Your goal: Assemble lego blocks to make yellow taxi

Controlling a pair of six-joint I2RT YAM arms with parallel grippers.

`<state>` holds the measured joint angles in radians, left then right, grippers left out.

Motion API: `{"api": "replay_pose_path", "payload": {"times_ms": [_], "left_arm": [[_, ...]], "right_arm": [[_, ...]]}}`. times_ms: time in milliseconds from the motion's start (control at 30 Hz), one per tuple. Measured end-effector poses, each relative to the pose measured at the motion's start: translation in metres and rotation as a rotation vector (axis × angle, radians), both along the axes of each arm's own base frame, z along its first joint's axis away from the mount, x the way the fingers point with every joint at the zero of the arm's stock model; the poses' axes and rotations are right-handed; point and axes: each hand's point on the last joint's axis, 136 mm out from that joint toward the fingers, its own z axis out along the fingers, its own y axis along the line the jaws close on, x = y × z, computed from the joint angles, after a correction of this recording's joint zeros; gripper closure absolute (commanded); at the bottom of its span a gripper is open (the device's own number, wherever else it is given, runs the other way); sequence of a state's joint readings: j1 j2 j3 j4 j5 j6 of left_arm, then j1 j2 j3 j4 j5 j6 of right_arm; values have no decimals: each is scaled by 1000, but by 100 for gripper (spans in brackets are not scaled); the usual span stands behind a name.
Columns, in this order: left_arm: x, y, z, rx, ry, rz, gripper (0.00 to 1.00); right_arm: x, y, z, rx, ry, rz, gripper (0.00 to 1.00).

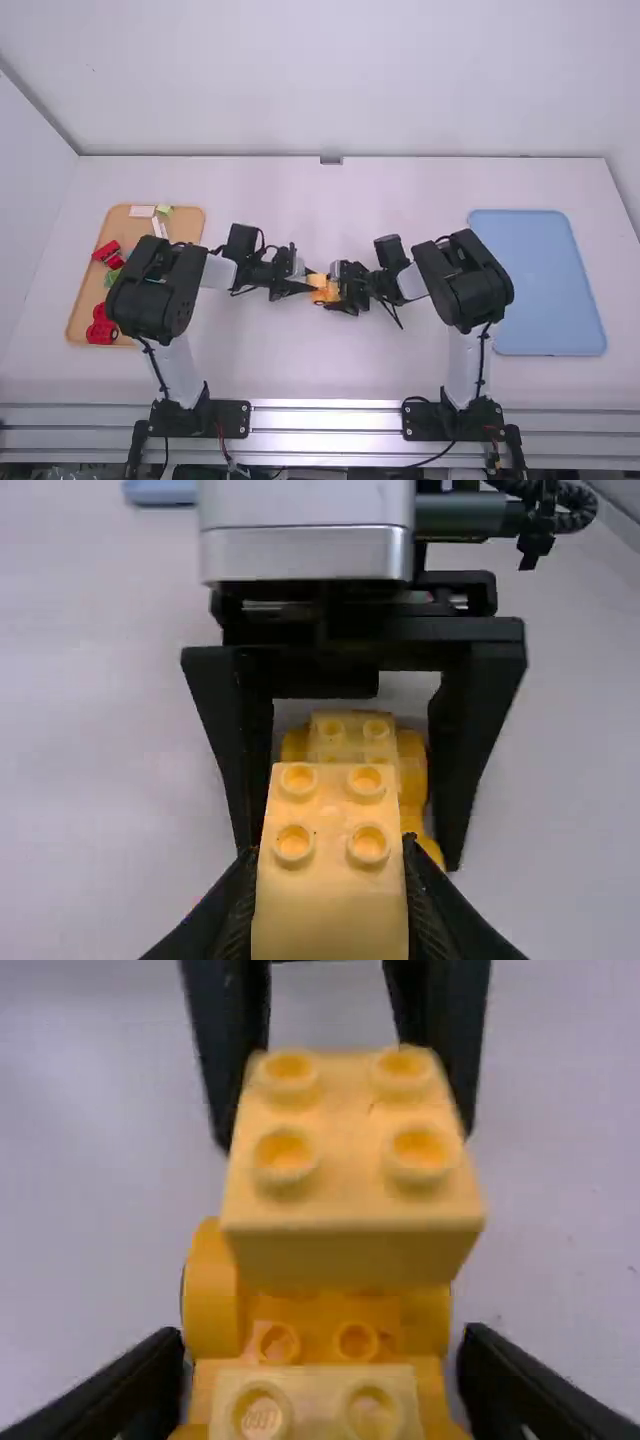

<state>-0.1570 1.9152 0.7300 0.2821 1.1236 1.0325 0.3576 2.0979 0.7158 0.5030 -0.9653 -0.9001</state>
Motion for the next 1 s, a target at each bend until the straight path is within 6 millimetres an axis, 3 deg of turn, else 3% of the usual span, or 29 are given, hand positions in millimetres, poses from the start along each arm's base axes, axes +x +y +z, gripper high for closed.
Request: {"api": "replay_pose_path", "payload": {"times_ms": [267, 567, 700, 833, 1000], "left_arm": [[-7, -7, -2, 13, 39, -23, 85], [-8, -9, -5, 33, 37, -24, 85], [-7, -9, -7, 49, 35, -16, 86], [-9, -12, -13, 84, 38, -17, 90], [-8, -12, -18, 112, 36, -10, 95]], "right_arm": [[6, -13, 7, 53, -7, -4, 17], [4, -3, 2, 156, 21, 56, 16], [7, -10, 5, 186, 35, 46, 28], [8, -11, 5, 190, 46, 42, 50], [8, -10, 3, 179, 36, 40, 56]]}}
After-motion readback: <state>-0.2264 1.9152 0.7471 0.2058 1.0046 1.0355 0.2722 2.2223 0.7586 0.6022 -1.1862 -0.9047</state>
